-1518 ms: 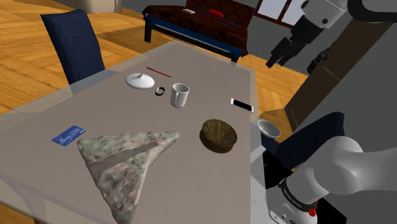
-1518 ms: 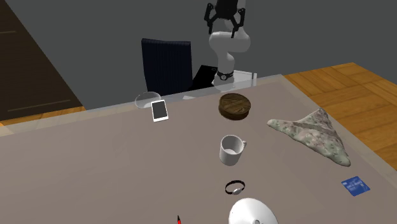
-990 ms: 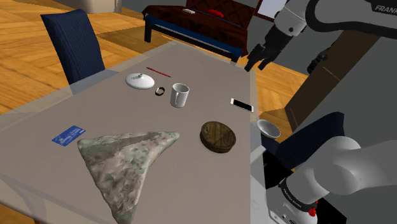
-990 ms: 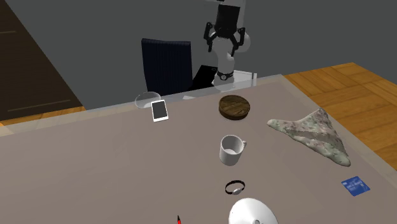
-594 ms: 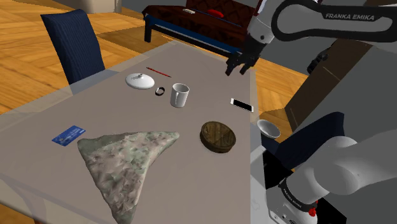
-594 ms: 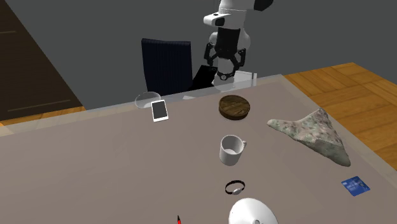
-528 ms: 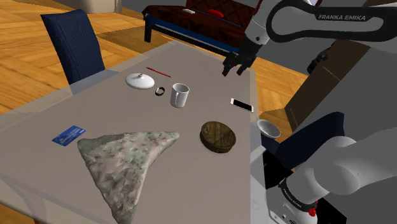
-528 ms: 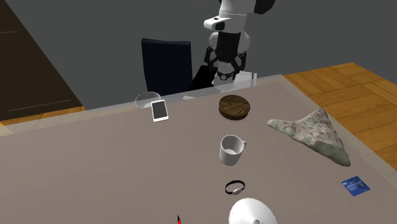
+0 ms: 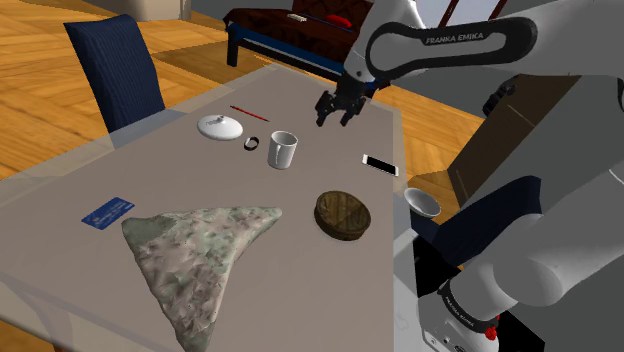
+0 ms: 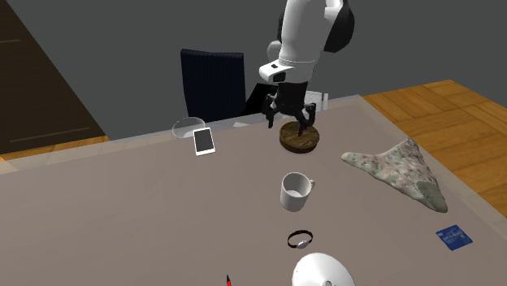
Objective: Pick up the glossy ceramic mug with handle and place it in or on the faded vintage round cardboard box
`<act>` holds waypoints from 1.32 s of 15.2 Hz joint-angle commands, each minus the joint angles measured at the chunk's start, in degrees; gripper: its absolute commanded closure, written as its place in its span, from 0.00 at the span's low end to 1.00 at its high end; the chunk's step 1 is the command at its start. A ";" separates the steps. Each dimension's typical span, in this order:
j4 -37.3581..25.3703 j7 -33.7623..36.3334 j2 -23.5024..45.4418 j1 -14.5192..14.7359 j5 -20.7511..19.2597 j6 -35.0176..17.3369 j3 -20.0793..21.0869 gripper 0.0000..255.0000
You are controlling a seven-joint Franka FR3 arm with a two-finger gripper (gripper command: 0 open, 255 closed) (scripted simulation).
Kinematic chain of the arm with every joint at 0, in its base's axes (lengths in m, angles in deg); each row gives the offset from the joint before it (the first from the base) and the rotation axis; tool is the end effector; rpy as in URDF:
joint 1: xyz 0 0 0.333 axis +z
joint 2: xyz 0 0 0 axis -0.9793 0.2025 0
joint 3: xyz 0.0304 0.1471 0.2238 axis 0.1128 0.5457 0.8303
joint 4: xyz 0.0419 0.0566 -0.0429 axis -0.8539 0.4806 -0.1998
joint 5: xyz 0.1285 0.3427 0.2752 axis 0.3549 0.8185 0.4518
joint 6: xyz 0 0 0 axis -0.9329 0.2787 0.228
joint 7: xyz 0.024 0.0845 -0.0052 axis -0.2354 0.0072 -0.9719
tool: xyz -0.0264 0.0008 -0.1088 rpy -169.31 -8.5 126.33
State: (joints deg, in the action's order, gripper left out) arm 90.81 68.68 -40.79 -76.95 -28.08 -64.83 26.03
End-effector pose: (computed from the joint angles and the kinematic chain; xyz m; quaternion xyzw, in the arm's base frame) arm 0.5951 0.0667 0.4034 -0.9937 0.0761 -0.0813 0.0077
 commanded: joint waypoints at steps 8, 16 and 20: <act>-13.05 3.51 19.84 0.69 0.03 -5.05 0.45 0.00; -15.40 4.29 26.35 1.10 -0.26 -8.91 0.35 0.00; -15.24 4.34 27.12 1.15 -0.34 -9.83 0.32 0.00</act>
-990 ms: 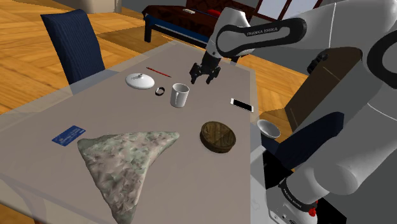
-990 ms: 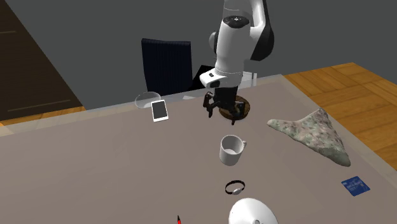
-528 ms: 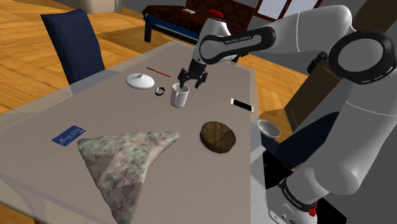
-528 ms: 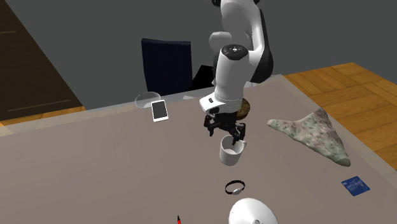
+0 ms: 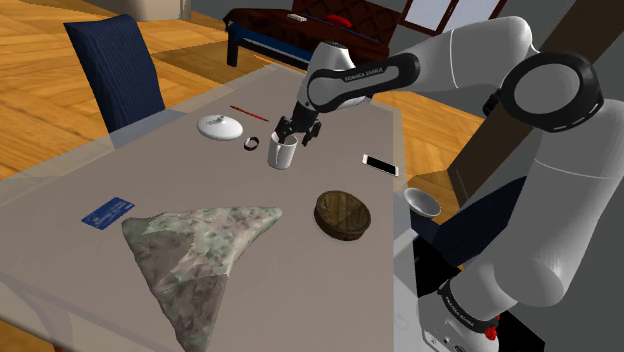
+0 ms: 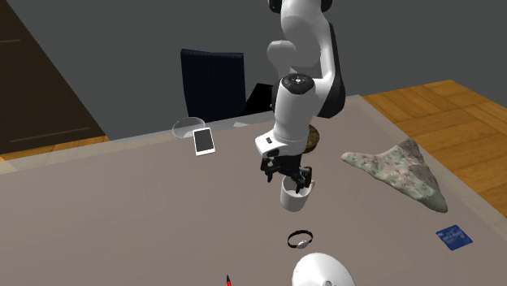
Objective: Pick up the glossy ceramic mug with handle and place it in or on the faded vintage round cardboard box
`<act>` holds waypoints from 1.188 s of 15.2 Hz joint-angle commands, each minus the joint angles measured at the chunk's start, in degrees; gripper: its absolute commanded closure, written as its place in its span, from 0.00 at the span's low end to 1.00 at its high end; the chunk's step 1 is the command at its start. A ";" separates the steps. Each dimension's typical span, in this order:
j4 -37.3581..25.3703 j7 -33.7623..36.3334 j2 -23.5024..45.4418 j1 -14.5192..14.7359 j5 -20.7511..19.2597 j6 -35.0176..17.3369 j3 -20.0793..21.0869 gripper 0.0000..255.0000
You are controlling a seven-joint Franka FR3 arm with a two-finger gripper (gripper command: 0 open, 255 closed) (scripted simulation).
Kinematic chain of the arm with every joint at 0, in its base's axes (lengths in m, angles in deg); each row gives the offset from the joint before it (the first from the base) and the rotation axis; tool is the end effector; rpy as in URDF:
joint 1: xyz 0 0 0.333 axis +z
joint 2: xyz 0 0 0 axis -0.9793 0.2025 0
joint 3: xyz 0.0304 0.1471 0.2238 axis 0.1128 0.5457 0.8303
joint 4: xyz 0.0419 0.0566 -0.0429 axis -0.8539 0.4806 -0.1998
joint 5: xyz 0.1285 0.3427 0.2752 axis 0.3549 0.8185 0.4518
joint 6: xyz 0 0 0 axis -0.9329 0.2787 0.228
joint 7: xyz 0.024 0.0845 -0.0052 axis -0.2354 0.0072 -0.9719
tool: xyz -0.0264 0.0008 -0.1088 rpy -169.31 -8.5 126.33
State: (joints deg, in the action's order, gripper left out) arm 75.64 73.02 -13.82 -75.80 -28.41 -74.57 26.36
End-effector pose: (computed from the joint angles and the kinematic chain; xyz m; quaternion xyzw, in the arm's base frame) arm 0.6776 0.0919 0.2598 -0.9926 0.1027 -0.0598 0.0264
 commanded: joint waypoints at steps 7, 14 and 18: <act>-0.07 0.00 0.14 0.00 -0.01 -0.09 -0.01 1.00; -0.06 0.00 0.14 0.00 -0.01 -0.09 -0.01 1.00; -0.89 -0.05 -0.98 -0.04 0.11 1.84 0.05 1.00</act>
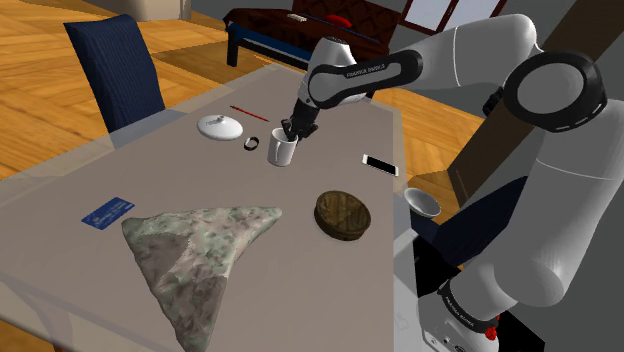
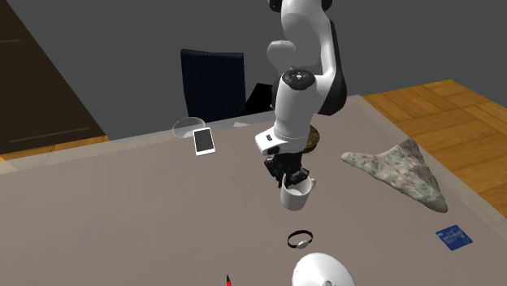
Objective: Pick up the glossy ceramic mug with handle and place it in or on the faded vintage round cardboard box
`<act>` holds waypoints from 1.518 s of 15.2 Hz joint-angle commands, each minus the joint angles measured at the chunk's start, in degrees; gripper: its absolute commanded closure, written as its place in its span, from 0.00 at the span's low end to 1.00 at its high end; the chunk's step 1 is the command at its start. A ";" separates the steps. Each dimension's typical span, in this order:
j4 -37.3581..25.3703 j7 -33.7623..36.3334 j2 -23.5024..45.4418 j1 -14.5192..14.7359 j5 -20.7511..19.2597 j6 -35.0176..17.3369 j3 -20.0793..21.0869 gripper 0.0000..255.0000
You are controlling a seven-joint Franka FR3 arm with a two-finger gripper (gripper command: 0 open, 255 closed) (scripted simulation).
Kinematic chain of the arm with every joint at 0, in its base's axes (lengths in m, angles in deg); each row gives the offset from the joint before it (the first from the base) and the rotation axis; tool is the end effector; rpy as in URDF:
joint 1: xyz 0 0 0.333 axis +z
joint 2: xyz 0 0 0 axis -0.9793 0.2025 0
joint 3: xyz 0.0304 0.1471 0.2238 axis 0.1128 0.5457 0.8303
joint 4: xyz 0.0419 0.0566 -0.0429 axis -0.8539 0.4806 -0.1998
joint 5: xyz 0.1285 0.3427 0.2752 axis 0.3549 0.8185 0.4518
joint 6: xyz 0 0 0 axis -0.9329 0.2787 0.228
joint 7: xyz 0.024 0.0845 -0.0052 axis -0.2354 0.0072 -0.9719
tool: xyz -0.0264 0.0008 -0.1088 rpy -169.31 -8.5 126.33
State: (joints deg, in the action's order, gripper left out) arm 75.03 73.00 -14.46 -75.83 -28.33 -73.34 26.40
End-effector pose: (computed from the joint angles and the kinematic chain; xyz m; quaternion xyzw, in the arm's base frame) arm 0.6794 0.0920 0.2708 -0.9925 0.1028 -0.0600 0.0265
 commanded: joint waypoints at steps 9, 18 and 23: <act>-3.53 -0.11 -3.14 -0.12 0.33 6.64 0.13 1.00; -7.87 -0.13 -5.09 -0.16 0.52 12.92 0.20 1.00; 0.27 -0.19 -12.57 -0.28 1.27 12.23 0.42 1.00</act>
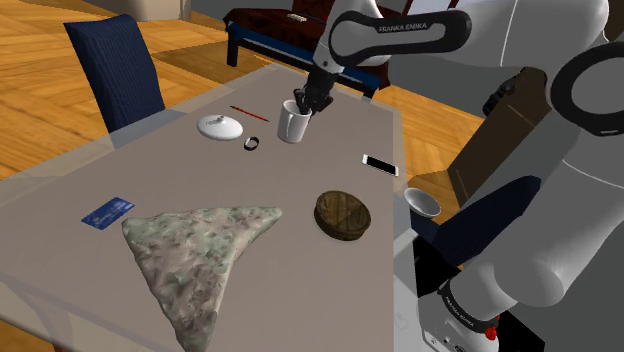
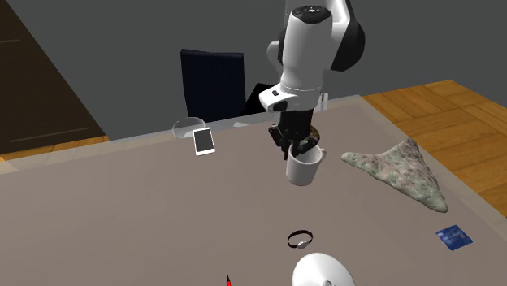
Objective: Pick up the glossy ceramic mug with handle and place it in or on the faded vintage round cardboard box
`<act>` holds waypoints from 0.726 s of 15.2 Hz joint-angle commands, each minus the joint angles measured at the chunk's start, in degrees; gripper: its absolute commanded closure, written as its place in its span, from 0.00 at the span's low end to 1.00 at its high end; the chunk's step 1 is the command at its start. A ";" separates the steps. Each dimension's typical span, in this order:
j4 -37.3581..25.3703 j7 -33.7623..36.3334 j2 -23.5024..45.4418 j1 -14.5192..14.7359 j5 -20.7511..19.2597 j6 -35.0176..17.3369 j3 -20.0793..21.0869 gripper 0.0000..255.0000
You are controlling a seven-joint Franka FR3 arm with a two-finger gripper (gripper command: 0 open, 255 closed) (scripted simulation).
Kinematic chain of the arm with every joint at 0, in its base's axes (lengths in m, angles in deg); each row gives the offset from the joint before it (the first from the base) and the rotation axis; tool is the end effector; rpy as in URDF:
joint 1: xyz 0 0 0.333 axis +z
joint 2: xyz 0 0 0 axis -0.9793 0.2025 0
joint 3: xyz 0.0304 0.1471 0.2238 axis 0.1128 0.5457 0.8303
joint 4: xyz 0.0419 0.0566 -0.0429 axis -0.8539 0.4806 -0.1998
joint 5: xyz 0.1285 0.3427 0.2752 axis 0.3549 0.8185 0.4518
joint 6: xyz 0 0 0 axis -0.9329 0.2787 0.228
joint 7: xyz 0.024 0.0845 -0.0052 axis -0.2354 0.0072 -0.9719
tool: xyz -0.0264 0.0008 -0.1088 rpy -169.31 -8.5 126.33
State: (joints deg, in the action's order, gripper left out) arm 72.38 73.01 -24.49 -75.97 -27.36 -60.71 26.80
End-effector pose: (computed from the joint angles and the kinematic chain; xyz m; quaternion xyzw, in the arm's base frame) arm 0.6685 0.0940 0.3922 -0.9925 0.1028 -0.0600 0.0265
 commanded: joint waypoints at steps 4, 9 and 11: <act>13.77 -0.33 -11.77 -0.07 1.36 -2.06 0.23 1.00; 25.58 -0.47 -23.29 0.37 2.74 -2.40 0.42 1.00; 29.85 -0.47 -28.00 0.68 3.28 -1.98 0.45 1.00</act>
State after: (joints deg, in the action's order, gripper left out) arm 100.11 72.63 -49.96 -75.39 -24.36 -63.07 27.30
